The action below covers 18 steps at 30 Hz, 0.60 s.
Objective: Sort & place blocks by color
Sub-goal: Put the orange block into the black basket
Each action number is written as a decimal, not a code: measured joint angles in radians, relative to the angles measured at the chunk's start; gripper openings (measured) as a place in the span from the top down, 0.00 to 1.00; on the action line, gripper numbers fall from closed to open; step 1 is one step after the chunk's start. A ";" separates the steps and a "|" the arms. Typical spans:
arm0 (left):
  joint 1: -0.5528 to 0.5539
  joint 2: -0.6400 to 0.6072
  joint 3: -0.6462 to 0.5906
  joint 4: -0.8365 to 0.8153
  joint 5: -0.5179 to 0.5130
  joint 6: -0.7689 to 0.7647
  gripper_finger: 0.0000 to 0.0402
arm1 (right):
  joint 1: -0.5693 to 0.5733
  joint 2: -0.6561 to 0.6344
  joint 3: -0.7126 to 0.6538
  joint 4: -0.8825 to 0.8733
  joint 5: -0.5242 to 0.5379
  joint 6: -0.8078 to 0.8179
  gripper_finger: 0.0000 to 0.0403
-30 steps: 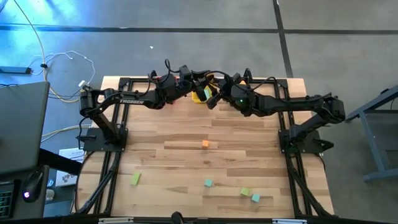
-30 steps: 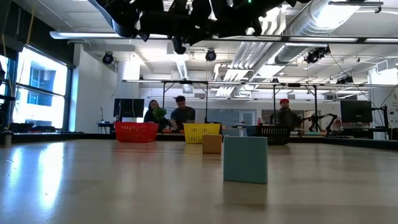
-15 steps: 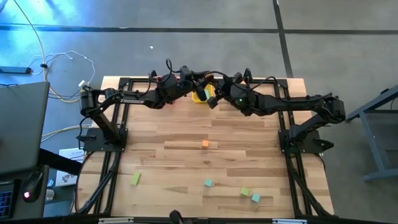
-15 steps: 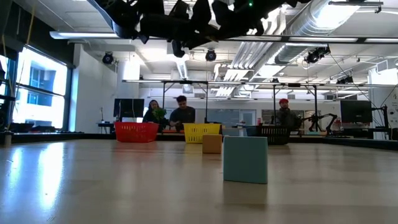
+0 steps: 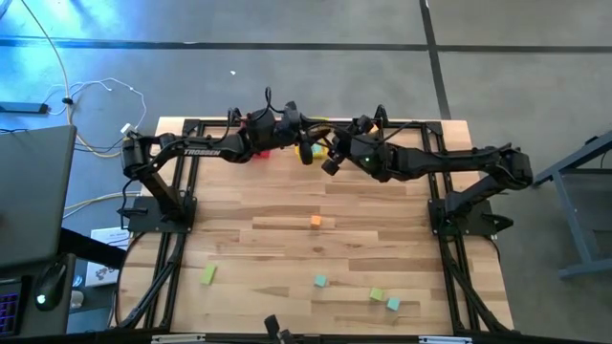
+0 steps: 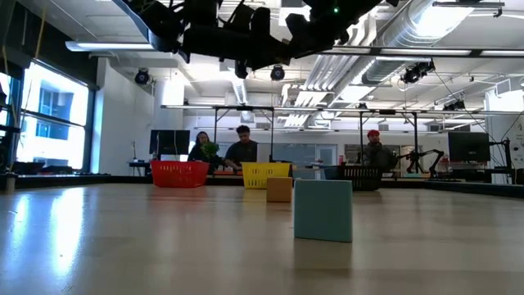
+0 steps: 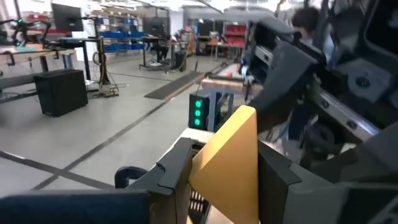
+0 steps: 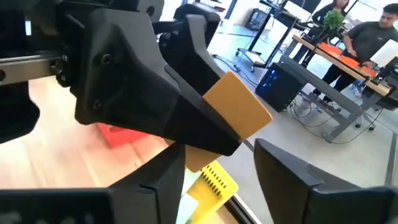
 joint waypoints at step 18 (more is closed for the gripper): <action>-0.055 0.005 -0.003 0.049 -0.229 0.346 0.75 | 0.061 -0.026 0.002 -0.011 0.045 0.055 0.52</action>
